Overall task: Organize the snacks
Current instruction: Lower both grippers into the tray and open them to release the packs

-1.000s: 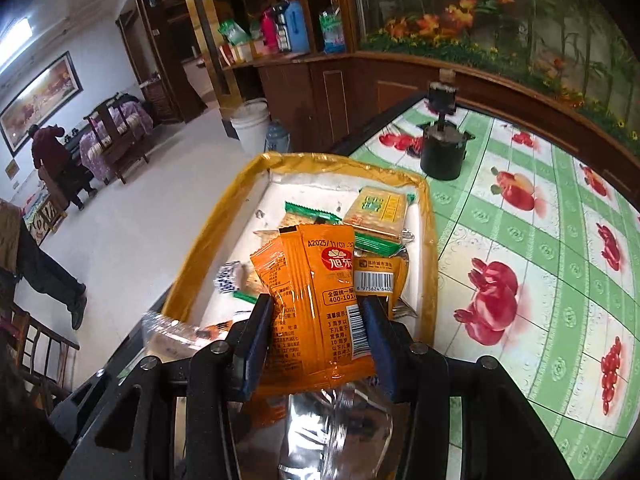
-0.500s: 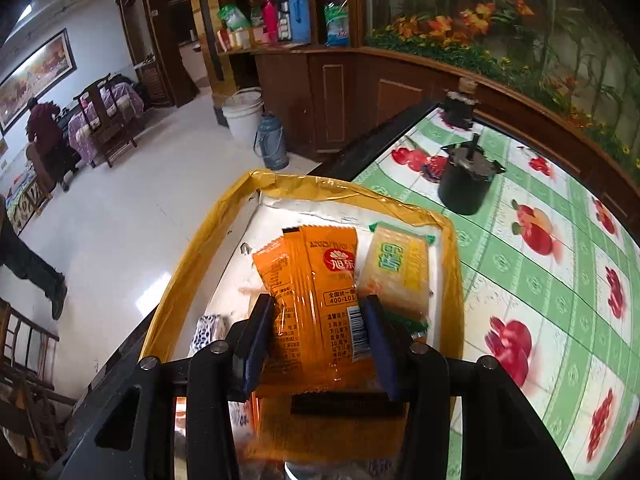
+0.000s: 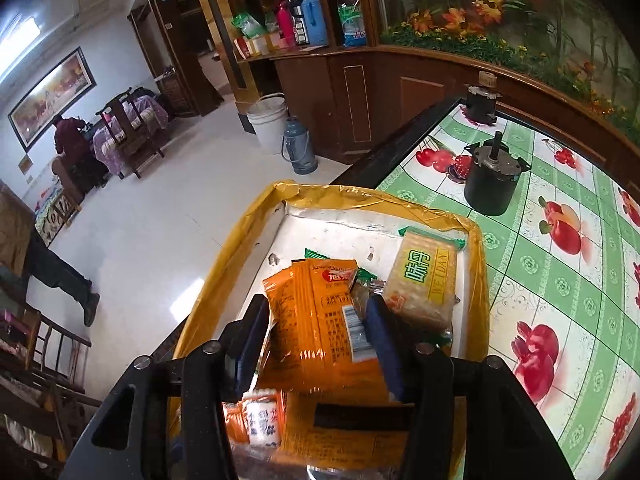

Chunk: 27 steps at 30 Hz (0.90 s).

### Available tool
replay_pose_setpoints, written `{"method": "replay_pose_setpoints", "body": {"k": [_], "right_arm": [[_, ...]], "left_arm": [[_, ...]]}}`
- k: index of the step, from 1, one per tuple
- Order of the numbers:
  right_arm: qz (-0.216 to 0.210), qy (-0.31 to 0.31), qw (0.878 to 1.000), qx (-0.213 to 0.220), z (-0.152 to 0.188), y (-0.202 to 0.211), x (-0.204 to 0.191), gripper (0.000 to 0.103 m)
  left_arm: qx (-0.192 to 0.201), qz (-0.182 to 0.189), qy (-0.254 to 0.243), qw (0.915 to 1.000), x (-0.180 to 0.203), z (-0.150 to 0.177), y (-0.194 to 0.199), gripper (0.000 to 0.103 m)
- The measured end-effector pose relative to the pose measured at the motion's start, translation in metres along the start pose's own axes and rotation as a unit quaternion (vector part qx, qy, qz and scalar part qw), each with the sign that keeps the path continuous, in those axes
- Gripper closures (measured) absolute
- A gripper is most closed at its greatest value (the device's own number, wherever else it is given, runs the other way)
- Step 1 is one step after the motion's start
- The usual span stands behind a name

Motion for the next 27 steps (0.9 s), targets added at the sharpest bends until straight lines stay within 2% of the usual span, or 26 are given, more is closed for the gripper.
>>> {"method": "replay_pose_setpoints", "body": {"k": [8, 10, 14, 17, 22, 24, 27], "right_arm": [[-0.011, -0.015, 0.999, 0.027, -0.003, 0.027, 0.002, 0.045], [-0.016, -0.020, 0.999, 0.032, -0.001, 0.035, 0.003, 0.045], [-0.015, -0.027, 0.998, 0.052, 0.007, 0.060, 0.007, 0.044], [-0.003, -0.027, 0.997, 0.071, 0.021, 0.084, 0.015, 0.039], [0.007, -0.047, 0.994, 0.099, 0.050, 0.120, 0.033, 0.037], [0.008, -0.057, 0.993, 0.107, 0.063, 0.132, 0.041, 0.031], [0.014, -0.061, 0.992, 0.111, 0.086, 0.147, 0.054, 0.031]], "left_arm": [[0.005, 0.003, -0.010, 0.9999, 0.006, -0.001, 0.009, 0.034], [0.009, 0.001, -0.011, 0.9999, 0.007, -0.003, 0.012, 0.027], [0.019, -0.004, -0.012, 0.9997, 0.009, -0.005, 0.019, 0.024], [0.026, -0.007, -0.011, 0.9996, 0.012, -0.005, 0.024, 0.022], [0.034, -0.010, -0.020, 0.9992, 0.025, -0.002, 0.031, 0.019], [0.038, -0.012, -0.026, 0.9989, 0.030, -0.002, 0.032, 0.018], [0.044, -0.018, -0.033, 0.9983, 0.037, -0.001, 0.035, 0.013]]}}
Point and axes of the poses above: each gripper's, at about its wrist camera, not at the fingertips, and y roughly against the way its jaws point, x to its right, z to its underside, the point moved 9 cm from there along -y, roughly the way its jaws point, and after that the axes turned 6 degrees about x, right-handed, at the moved point
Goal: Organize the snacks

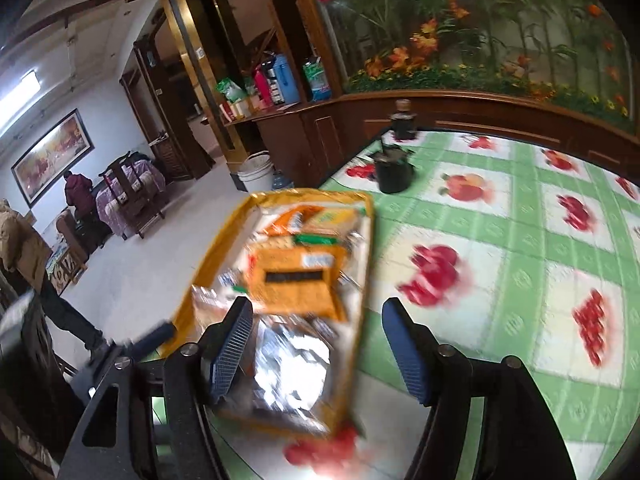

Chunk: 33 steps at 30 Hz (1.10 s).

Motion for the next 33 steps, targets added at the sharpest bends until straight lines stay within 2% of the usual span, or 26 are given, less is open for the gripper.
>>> {"method": "replay_pose_setpoints", "body": {"k": [5, 10, 18, 21, 26, 27, 30, 33], "right_arm": [[0.004, 0.002, 1.000, -0.006, 0.029, 0.019, 0.021, 0.031], [0.005, 0.018, 1.000, -0.003, 0.052, 0.030, 0.032, 0.030], [0.012, 0.059, 0.998, -0.002, 0.070, 0.036, 0.026, 0.025], [0.014, 0.080, 0.997, 0.002, 0.071, 0.036, 0.017, 0.017], [0.023, 0.102, 0.995, -0.002, 0.076, 0.033, 0.010, 0.016], [0.025, 0.103, 0.994, -0.005, 0.077, 0.032, 0.010, 0.016], [0.030, 0.103, 0.994, -0.005, 0.078, 0.032, 0.009, 0.016], [0.029, 0.102, 0.994, 0.002, 0.076, 0.034, 0.008, 0.016]], "left_arm": [[0.008, -0.022, -0.010, 0.9997, 0.006, 0.002, 0.001, 0.011], [0.008, -0.053, -0.012, 0.9985, 0.007, 0.006, -0.001, 0.004], [0.012, -0.084, 0.014, 0.9963, -0.006, 0.006, 0.001, 0.000], [0.003, -0.101, 0.020, 0.9947, -0.014, 0.008, -0.002, 0.000], [-0.007, -0.145, 0.009, 0.9893, -0.026, 0.010, 0.002, 0.000], [-0.007, -0.149, 0.007, 0.9888, -0.027, 0.010, 0.003, 0.000], [0.008, -0.119, 0.025, 0.9925, -0.027, 0.009, 0.007, 0.000], [0.023, -0.122, 0.026, 0.9920, -0.027, 0.008, 0.012, 0.000]]}}
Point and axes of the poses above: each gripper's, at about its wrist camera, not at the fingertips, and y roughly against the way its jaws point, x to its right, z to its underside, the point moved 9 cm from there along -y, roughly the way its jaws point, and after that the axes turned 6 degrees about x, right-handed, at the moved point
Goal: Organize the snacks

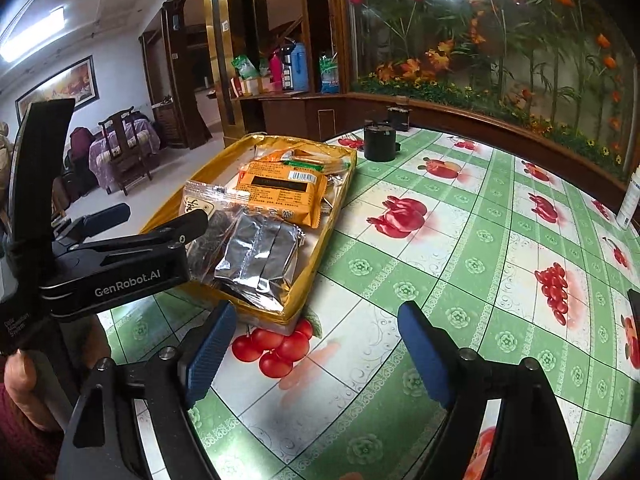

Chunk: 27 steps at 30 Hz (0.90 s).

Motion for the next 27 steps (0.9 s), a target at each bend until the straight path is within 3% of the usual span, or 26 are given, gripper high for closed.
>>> {"method": "replay_pose_setpoints", "body": {"k": [4, 10, 27], "right_arm": [[0.004, 0.007, 1.000, 0.005, -0.002, 0.001, -0.003, 0.016], [-0.009, 0.016, 1.000, 0.019, -0.005, 0.006, -0.011, 0.016], [-0.011, 0.027, 0.999, 0.012, -0.002, 0.003, -0.017, 0.016]], "left_arm": [[0.016, -0.048, -0.010, 0.9987, -0.008, -0.004, 0.006, 0.000], [0.011, -0.065, -0.007, 0.9978, -0.017, -0.005, 0.005, 0.000], [0.010, -0.069, -0.009, 0.9975, -0.018, -0.004, 0.005, 0.000]]}}
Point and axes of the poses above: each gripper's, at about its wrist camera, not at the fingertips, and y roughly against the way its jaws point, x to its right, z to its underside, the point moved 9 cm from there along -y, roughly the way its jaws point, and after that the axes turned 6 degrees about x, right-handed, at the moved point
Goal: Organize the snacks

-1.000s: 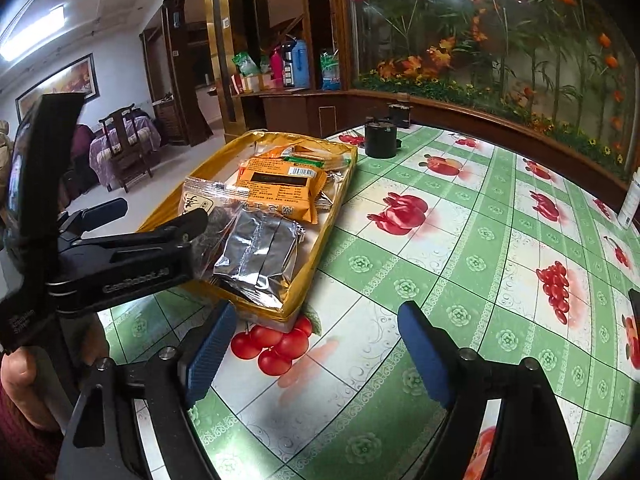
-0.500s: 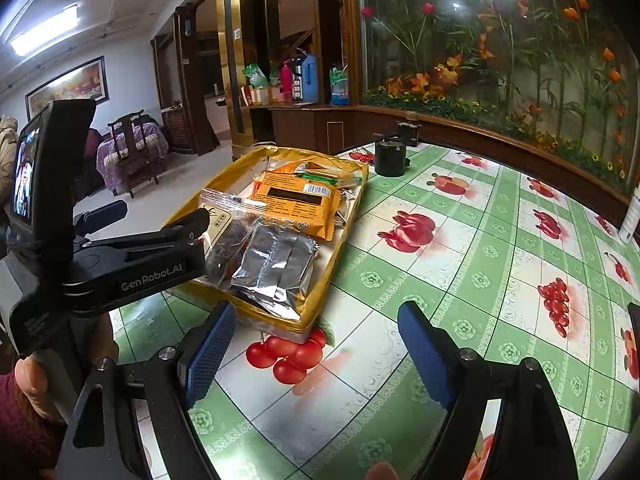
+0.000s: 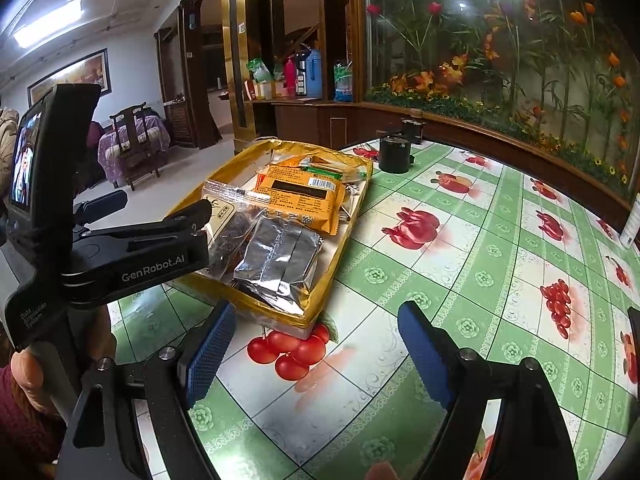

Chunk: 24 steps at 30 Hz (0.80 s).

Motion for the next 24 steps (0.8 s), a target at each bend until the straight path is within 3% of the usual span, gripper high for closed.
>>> {"method": "replay_pose_setpoints", "body": {"k": [24], "right_arm": [[0.005, 0.003, 1.000, -0.006, 0.0016, -0.0029, 0.0033, 0.016]], "left_arm": [[0.003, -0.006, -0.003, 1.0000, -0.0040, 0.0013, -0.0012, 0.000]]}}
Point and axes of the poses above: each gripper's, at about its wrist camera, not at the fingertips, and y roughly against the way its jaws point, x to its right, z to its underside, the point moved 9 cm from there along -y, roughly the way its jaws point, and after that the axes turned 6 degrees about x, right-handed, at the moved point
